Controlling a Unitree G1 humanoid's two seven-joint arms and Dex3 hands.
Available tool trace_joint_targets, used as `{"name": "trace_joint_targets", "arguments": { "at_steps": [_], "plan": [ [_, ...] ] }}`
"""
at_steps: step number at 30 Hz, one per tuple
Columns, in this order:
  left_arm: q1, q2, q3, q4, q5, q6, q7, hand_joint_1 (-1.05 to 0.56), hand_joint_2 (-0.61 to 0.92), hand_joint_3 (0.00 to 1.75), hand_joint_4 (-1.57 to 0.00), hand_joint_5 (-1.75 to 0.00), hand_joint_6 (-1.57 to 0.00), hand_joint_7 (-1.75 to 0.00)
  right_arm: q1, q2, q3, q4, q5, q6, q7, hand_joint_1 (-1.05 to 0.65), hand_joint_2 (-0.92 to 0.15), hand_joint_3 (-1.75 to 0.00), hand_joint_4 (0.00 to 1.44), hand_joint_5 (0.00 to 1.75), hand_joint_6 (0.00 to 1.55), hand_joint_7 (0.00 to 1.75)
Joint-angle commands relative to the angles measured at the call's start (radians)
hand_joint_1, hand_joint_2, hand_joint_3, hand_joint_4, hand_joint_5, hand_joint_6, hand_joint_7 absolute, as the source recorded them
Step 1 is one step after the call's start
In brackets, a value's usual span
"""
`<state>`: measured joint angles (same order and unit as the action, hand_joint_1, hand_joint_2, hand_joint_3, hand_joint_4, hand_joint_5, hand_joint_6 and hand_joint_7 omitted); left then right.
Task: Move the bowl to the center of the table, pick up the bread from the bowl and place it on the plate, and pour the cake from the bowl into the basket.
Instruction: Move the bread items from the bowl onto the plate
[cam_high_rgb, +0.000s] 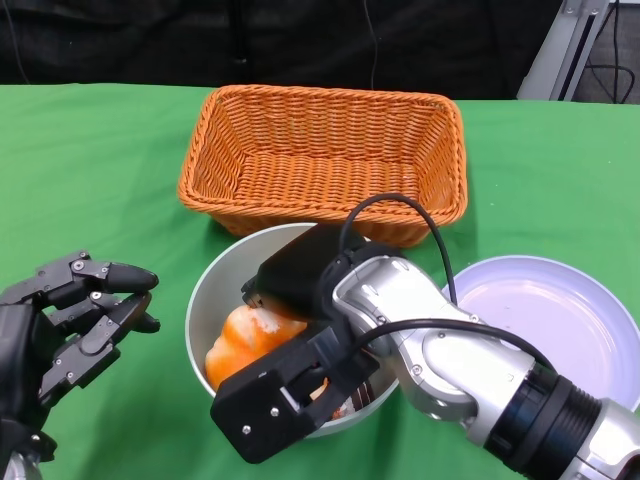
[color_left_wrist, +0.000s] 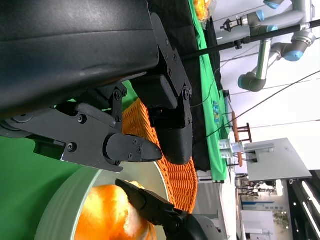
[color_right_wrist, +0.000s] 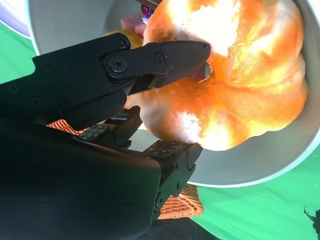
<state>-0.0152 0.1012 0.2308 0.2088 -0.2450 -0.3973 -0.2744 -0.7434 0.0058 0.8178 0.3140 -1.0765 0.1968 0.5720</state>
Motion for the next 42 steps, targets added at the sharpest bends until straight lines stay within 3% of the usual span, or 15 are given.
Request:
{"name": "trace_joint_targets", "arguments": {
  "at_steps": [1, 3, 6, 10, 13, 16, 18, 28, 32, 38, 42],
  "plan": [
    [0.003, 0.006, 0.002, 0.009, 0.013, -0.026, 0.01, -0.15, 0.92, 0.26, -0.81, -1.28, -0.97, -0.74, 0.016, 0.003, 0.015, 0.033, 0.002, -0.009, -0.043, -0.76, -0.92, -0.24, 0.8, 0.15, 0.53, 0.01],
    [0.003, 0.008, 0.0, 0.017, 0.024, -0.042, 0.01, -0.14, 0.92, 0.29, -0.8, -1.28, -0.97, -0.73, 0.033, 0.002, 0.017, 0.047, -0.002, -0.014, -0.127, -0.59, -0.92, -0.2, 0.91, 0.26, 0.6, 0.03],
    [-0.002, 0.008, -0.002, 0.029, 0.026, -0.059, 0.005, -0.14, 0.92, 0.3, -0.82, -1.28, -0.97, -0.73, 0.048, 0.0, 0.023, 0.07, -0.006, -0.026, -0.235, -0.46, -0.92, -0.12, 0.78, 0.8, 0.67, 0.01],
    [-0.007, 0.013, -0.006, 0.047, 0.028, -0.08, -0.001, -0.14, 0.92, 0.3, -0.83, -1.28, -0.97, -0.73, 0.066, 0.009, 0.009, 0.104, 0.024, -0.056, -0.353, -0.35, -0.91, -0.02, 0.68, 1.21, 0.67, 0.0],
    [-0.008, 0.013, -0.006, 0.054, 0.025, -0.084, -0.002, -0.15, 0.92, 0.29, -0.84, -1.28, -0.98, -0.73, 0.074, 0.024, -0.003, 0.145, 0.055, -0.072, -0.416, -0.26, -0.91, -0.01, 0.73, 1.45, 0.64, 0.0],
    [-0.007, 0.013, -0.006, 0.054, 0.026, -0.084, 0.001, -0.15, 0.92, 0.28, -0.84, -1.27, -0.99, -0.72, 0.07, 0.019, 0.001, 0.172, 0.064, -0.098, -0.461, -0.25, -0.91, 0.0, 0.8, 1.51, 0.7, 0.03],
    [-0.006, 0.013, -0.007, 0.053, 0.031, -0.083, 0.005, -0.15, 0.92, 0.27, -0.84, -1.27, -0.99, -0.72, 0.068, 0.012, 0.002, 0.181, 0.065, -0.115, -0.483, -0.26, -0.9, 0.0, 0.83, 1.51, 0.81, 0.06],
    [-0.006, 0.015, -0.01, 0.059, 0.032, -0.09, 0.0, -0.14, 0.92, 0.29, -0.82, -1.27, -0.98, -0.73, 0.067, -0.012, -0.044, 0.148, 0.121, -0.132, -0.46, -0.3, -0.92, -0.01, 0.79, 1.57, 0.83, 0.02],
    [-0.006, 0.015, -0.011, 0.06, 0.039, -0.092, 0.006, -0.15, 0.92, 0.28, -0.81, -1.3, -0.97, -0.75, 0.079, -0.035, -0.076, 0.102, 0.153, -0.152, -0.462, -0.29, -0.92, -0.01, 0.78, 1.59, 0.83, 0.01],
    [-0.005, 0.014, -0.008, 0.052, 0.055, -0.086, 0.025, -0.13, 0.92, 0.27, -0.83, -1.3, -0.96, -0.77, 0.123, -0.078, -0.153, -0.002, 0.213, -0.203, -0.496, -0.27, -0.92, -0.04, 0.71, 1.6, 1.02, 0.07],
    [-0.005, 0.02, -0.007, 0.056, 0.063, -0.089, 0.027, -0.13, 0.92, 0.28, -0.82, -1.3, -0.96, -0.78, 0.151, -0.103, -0.197, -0.108, 0.241, -0.189, -0.45, -0.29, -0.92, -0.07, 0.68, 1.61, 1.08, 0.09]
  ]
}}
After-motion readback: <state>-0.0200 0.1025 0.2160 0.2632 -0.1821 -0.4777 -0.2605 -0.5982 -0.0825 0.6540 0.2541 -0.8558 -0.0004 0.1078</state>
